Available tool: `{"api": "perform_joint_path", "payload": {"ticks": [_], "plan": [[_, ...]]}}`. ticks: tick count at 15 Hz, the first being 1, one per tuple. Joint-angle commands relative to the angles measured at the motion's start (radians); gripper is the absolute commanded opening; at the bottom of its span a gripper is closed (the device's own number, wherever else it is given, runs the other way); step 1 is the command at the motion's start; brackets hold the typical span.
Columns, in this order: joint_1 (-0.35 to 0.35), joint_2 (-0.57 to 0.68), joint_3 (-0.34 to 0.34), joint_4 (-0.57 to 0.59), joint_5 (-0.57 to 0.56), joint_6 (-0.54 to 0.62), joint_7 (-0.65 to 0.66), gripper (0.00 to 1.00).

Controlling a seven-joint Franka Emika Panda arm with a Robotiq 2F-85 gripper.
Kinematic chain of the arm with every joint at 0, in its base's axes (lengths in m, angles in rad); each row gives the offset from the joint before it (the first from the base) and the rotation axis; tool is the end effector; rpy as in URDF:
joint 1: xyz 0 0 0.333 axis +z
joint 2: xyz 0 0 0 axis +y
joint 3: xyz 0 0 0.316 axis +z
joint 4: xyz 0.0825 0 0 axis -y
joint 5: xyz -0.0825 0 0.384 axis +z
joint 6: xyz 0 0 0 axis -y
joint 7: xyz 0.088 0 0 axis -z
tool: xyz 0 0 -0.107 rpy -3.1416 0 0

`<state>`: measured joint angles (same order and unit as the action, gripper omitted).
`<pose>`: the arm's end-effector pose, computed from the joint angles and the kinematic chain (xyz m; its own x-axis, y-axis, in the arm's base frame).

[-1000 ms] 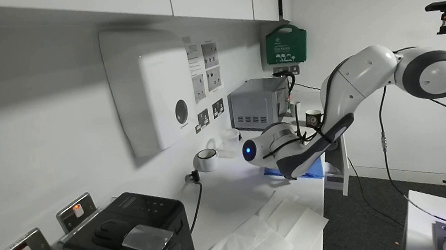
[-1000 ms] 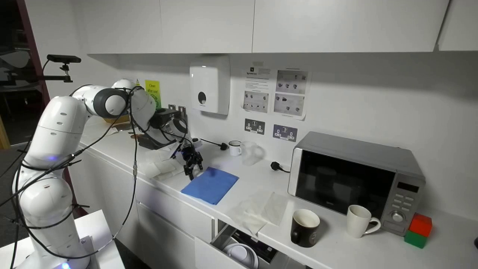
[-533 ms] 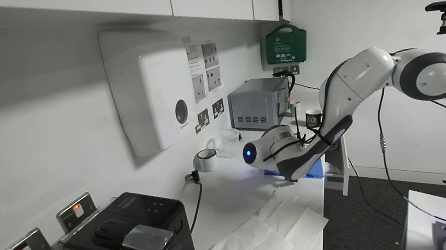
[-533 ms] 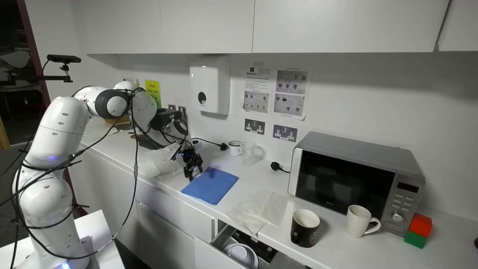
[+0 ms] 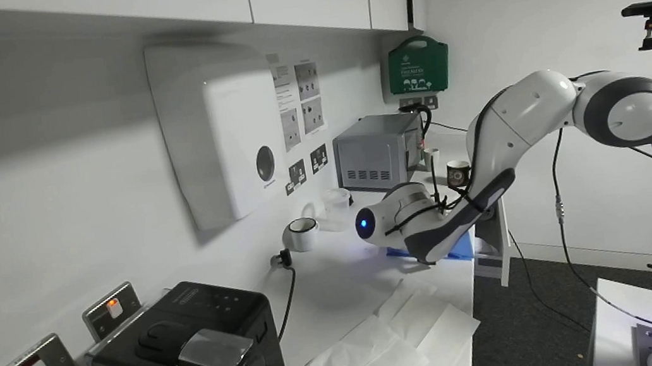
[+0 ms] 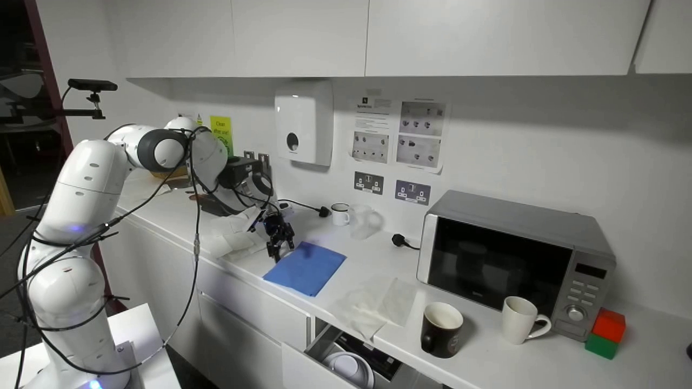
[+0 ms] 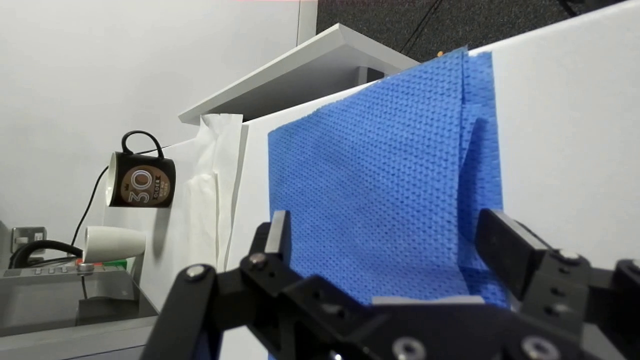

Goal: Unfold the blue cloth

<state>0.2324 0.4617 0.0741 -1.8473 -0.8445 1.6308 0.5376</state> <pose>0.5747 0.0998 0.2666 0.9607 -0.0102 -0.2773 0.2201 -0.5805 0.7839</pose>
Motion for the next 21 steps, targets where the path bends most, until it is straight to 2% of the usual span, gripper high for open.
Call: {"api": "perform_joint_path", "payload": {"ticks": [1,21], "plan": [[-0.013,-0.013,-0.008,-0.009,0.015,-0.003,-0.005,1.0],[-0.024,-0.104,-0.016,-0.071,0.048,-0.019,-0.009,1.0]]}}
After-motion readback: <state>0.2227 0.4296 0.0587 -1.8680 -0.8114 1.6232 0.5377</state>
